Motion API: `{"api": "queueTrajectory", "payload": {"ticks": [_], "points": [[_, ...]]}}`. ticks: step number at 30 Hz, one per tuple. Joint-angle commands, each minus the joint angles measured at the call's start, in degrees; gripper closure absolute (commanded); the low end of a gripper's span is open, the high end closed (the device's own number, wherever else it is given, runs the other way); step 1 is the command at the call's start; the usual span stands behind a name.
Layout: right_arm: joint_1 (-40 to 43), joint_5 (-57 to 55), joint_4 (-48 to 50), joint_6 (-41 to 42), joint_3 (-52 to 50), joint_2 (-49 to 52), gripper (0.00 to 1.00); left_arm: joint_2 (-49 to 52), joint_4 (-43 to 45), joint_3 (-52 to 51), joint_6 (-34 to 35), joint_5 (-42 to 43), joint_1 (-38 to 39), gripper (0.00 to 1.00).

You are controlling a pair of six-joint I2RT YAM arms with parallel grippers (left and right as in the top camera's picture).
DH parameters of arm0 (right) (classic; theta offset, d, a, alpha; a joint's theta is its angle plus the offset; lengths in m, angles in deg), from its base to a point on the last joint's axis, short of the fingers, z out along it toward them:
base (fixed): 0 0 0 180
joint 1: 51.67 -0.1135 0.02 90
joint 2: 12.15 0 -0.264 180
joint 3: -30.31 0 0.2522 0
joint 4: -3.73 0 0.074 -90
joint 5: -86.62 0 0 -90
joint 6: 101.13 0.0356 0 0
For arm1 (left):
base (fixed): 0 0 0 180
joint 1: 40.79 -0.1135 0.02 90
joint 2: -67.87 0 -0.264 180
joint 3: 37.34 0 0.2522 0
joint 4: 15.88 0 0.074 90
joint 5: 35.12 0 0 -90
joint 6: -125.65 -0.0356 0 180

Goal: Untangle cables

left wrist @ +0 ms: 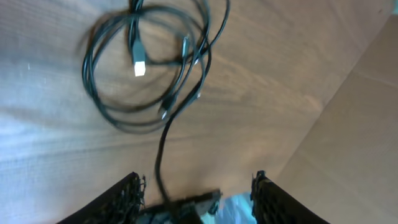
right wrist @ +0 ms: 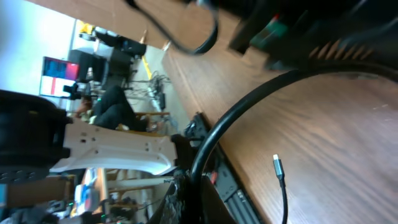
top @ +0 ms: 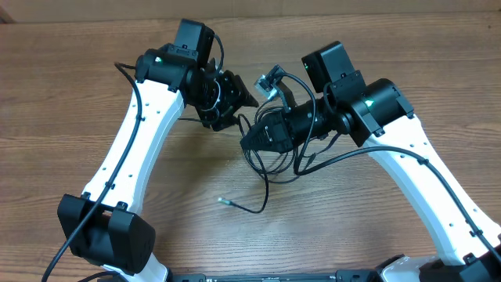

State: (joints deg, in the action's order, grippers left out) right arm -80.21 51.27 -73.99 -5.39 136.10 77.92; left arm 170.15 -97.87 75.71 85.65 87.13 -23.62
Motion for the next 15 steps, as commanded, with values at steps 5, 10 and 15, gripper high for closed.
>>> {"api": "queueTrajectory", "payload": {"ticks": [5, 10, 15], "points": [[-0.1, -2.3, 2.8, -2.0, 1.8, -0.2, 0.96, 0.5, -3.0, -0.6, 0.2, 5.7, 0.2, 0.4], [-0.1, -4.3, 3.0, -2.0, 1.8, -0.2, 0.96, 0.5, -3.8, -0.6, -0.3, 7.4, 0.2, 0.42], [-0.1, -4.2, 2.8, -1.7, 1.8, -0.2, 0.96, 0.5, -3.1, -0.6, -0.2, 8.3, 0.2, 0.57]]}}
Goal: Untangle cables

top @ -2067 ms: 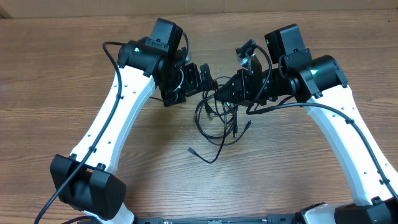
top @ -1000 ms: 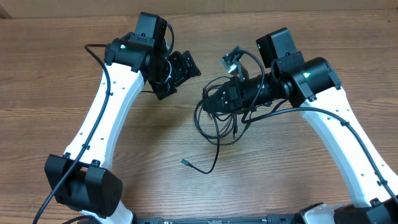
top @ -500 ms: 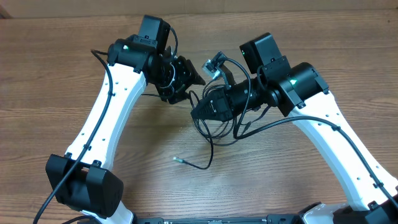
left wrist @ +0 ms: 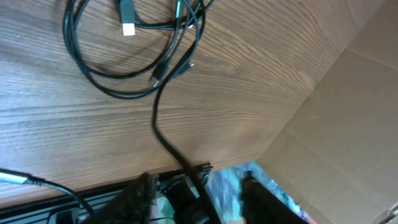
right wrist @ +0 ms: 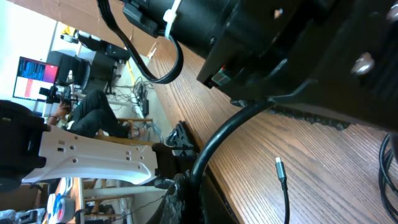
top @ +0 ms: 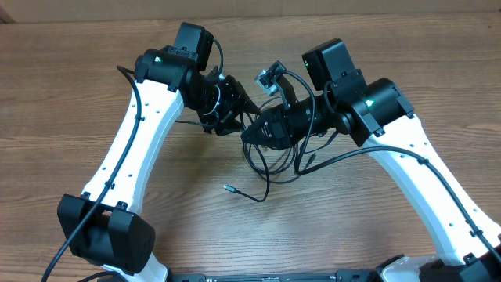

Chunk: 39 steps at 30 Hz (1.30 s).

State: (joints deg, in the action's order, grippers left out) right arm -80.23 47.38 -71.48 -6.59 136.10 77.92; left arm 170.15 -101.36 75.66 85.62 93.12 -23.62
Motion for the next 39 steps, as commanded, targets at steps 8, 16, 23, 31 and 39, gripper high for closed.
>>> {"api": "queueTrajectory", "payload": {"ticks": [8, 16, 23, 31, 39], "points": [[-0.9, -0.5, -0.2, -0.5, 1.8, -0.2, 0.88, 0.5, 1.6, -0.5, -0.2, 2.2, 0.2, 0.8], [-0.9, -4.3, -2.1, 0.3, 1.8, -0.2, 0.51, 0.5, 1.4, -0.5, -0.2, -4.7, 0.1, 0.96], [0.3, -12.2, -3.0, 7.9, 1.8, -0.2, 0.13, 0.5, -1.1, -0.5, -0.6, -12.0, 0.1, 0.96], [4.9, -31.2, -5.7, 27.4, 1.7, -0.2, 0.0, 0.5, -2.4, -0.5, -11.2, -11.3, 0.1, 0.96], [4.6, -39.6, -5.8, 30.7, -3.4, -0.2, 0.0, -0.3, 5.7, 0.4, -21.7, 14.0, -0.7, 0.96]]}}
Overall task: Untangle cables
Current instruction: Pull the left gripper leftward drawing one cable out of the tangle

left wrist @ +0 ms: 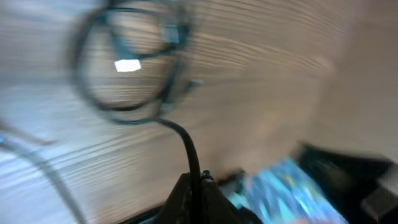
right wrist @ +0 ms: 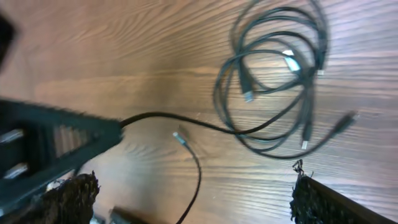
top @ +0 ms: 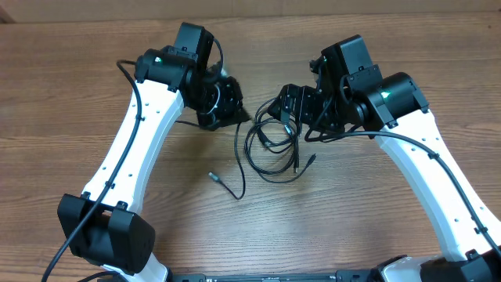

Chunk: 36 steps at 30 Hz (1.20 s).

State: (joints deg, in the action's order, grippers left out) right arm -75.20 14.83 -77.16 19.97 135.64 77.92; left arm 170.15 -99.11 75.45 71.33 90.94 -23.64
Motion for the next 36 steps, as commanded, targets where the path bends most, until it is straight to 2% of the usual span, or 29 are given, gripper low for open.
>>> {"api": "queueTrajectory", "payload": {"ticks": [1, 7, 14, 19, 25, 29, 31, 32, 36], "points": [[-0.5, -8.7, -0.1, 5.2, -4.2, -0.2, 0.0, -0.5, 4.5, 1.0, -7.7, 17.5, -0.7, 0.96], [0.2, -14.0, 1.6, 8.2, -10.9, -0.2, 0.0, -3.9, 5.5, 3.5, -7.9, 16.9, -1.0, 0.96], [0.8, -14.1, 5.7, 8.5, -14.4, -0.1, 0.0, -10.4, 4.6, 3.8, -7.8, 8.5, -1.0, 0.96], [0.7, -13.9, 7.0, 7.9, -15.5, 0.1, 0.0, -15.1, 5.3, 3.8, -5.6, 5.7, -1.0, 0.96], [-0.6, -5.4, 13.0, 3.1, -19.1, 0.1, 0.02, -18.6, 6.8, 3.8, -3.5, 4.2, -1.0, 0.96], [-0.9, -4.5, 15.0, 2.9, -21.6, 0.1, 0.02, -19.1, 6.8, 3.8, -3.2, 4.2, -1.0, 0.96], [-0.9, -3.7, 15.8, 2.7, -22.6, 0.1, 0.15, -19.1, 6.8, 3.8, -2.6, 4.2, -1.0, 0.96], [-0.9, -2.3, 16.5, 1.3, -22.9, 0.1, 0.17, -19.1, 6.8, 3.8, -2.2, 4.2, -1.0, 0.96], [-0.9, 7.0, 19.0, -5.7, -23.3, 0.2, 0.16, -19.1, 6.9, 3.8, -2.2, 4.2, -1.0, 0.96]]}}
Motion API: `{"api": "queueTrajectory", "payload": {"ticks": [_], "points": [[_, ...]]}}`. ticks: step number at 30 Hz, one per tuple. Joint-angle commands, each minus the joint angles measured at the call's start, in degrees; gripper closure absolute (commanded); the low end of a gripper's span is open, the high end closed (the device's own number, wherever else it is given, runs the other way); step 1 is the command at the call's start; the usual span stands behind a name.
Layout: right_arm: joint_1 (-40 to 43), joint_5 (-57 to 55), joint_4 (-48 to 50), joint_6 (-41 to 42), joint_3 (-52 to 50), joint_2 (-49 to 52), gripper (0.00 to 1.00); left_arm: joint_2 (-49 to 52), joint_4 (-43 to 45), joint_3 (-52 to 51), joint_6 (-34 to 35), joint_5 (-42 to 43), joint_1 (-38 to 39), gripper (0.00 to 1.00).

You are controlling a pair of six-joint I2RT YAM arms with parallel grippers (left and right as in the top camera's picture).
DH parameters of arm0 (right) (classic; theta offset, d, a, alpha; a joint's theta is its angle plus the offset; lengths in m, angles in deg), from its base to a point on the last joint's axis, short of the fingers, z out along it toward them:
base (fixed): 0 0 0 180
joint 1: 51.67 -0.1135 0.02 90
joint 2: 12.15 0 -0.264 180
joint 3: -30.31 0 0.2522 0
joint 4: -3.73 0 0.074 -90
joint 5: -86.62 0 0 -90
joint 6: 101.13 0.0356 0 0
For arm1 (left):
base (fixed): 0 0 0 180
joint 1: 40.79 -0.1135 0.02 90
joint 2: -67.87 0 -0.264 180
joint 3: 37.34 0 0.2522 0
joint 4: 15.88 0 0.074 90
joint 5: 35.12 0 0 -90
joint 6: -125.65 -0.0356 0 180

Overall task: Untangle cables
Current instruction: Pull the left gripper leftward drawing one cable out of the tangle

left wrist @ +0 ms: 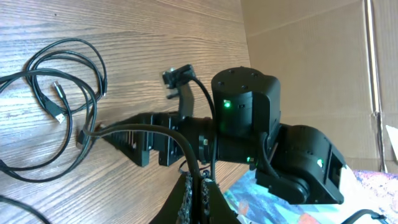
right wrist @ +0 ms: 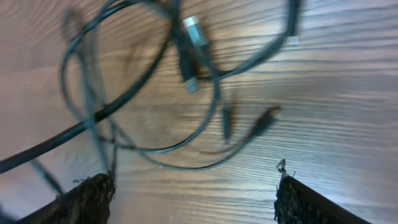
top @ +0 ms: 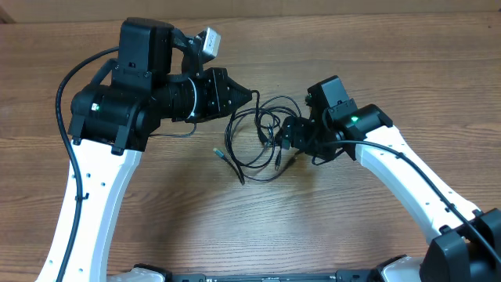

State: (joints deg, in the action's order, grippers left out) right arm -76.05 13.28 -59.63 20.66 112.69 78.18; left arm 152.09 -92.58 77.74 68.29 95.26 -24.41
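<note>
A tangle of thin black cables (top: 258, 142) lies on the wooden table between the arms, one free plug end (top: 219, 153) pointing left. My left gripper (top: 249, 96) is raised above the tangle's upper left and shut on one black cable (left wrist: 185, 148), which runs from the fingers (left wrist: 197, 190) down to the loops (left wrist: 53, 102). My right gripper (top: 286, 141) sits low at the tangle's right edge, open. In the right wrist view the fingers (right wrist: 93, 193) stand wide apart with nothing between them, and blurred loops with a silver plug (right wrist: 194, 28) lie just ahead.
Bare wooden table (top: 329, 227) surrounds the tangle. A cardboard wall (left wrist: 311, 56) stands behind the table. The right arm's body (left wrist: 249, 124) fills the middle of the left wrist view, close to the held cable.
The left arm now stands higher, still shut on its cable, with the gripper pointing right. The open right gripper has come down to the tangle's right edge. The loose plug end has shifted up.
At first my right gripper was shut on a thick cable while the left, open, faced it closely. Then the left fingers stood around that cable. Later the left was shut on it and the right open and apart. Now the left holds it higher.
</note>
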Motion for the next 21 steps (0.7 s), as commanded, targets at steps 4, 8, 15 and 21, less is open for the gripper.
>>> {"api": "queueTrajectory", "payload": {"ticks": [4, 8, 15, 21], "points": [[-0.1, 10.7, 2.8, -6.8, -0.4, -0.1, 0.15, -1.0, 0.2, 1.6, 0.9, -0.3, -0.2, 0.96], [-0.1, 9.9, 2.9, -6.4, -0.4, -0.1, 0.15, -1.0, 0.0, 1.6, 5.0, 0.2, -0.2, 0.96], [-0.1, 9.7, 3.3, -6.4, -0.4, 0.8, 0.17, -1.0, 0.0, 1.6, 6.6, 2.0, -0.2, 0.96], [-0.1, 8.8, 4.2, -6.3, -0.4, 3.7, 0.3, -1.0, -0.1, 1.6, 8.5, 7.7, -0.2, 0.96]]}}
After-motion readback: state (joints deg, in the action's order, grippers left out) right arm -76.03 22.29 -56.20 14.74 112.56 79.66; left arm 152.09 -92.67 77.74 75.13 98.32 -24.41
